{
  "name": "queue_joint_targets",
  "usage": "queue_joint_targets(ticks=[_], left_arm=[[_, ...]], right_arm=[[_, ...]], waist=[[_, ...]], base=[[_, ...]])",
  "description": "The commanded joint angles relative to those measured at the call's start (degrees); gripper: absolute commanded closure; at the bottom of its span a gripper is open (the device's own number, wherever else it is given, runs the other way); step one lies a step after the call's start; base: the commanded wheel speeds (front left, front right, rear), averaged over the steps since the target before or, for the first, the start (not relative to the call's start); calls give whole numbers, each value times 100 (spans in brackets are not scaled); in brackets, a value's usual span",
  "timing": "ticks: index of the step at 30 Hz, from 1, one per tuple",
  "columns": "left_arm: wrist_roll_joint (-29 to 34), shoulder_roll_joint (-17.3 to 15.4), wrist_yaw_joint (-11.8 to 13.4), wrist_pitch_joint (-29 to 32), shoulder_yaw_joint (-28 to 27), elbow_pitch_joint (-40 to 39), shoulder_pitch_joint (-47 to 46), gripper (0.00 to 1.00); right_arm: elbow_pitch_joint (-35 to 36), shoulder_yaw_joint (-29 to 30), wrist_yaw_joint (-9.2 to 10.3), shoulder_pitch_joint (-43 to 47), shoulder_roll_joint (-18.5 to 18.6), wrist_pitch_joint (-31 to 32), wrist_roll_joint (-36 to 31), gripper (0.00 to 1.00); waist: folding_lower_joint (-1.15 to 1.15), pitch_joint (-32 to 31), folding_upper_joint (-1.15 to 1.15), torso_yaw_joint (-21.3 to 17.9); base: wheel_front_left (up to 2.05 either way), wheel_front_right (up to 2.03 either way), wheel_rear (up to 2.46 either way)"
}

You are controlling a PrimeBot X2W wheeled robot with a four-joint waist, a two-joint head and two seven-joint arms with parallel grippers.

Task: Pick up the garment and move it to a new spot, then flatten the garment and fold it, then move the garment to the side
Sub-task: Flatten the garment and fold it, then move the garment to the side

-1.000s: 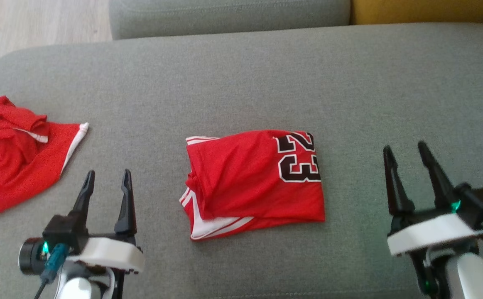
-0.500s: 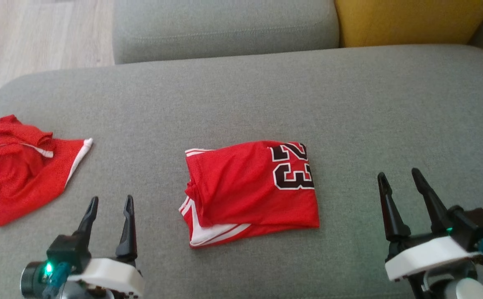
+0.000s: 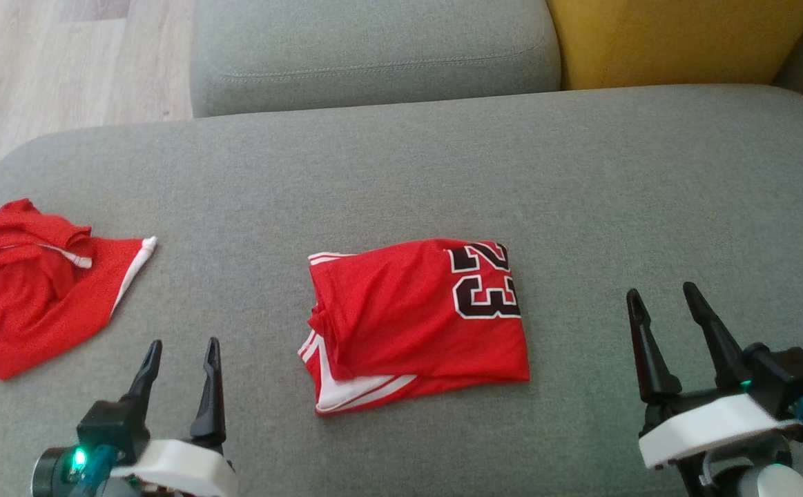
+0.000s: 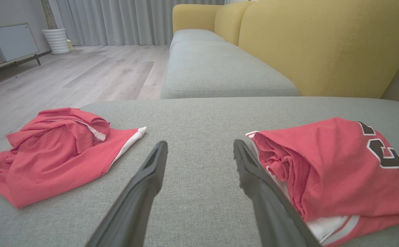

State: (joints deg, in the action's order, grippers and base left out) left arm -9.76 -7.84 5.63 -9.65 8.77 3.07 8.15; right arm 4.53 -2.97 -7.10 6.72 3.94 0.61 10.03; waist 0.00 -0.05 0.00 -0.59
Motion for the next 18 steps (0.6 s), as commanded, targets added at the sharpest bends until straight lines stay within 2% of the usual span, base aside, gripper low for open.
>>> queue_joint_targets(ticks=[1, 18], left_arm=[[-69, -96, 48, -16, -153, -217, -190, 0], [-70, -159, 105, -14, -82, -272, -240, 0]], right_arm=[[236, -96, -39, -110, -2, 15, -17, 0], [144, -68, -39, -161, -56, -38, -8, 0]], waist=[[0, -2, 0, -4], [0, 64, 0, 31]], base=[[0, 0, 0], [0, 0, 0]])
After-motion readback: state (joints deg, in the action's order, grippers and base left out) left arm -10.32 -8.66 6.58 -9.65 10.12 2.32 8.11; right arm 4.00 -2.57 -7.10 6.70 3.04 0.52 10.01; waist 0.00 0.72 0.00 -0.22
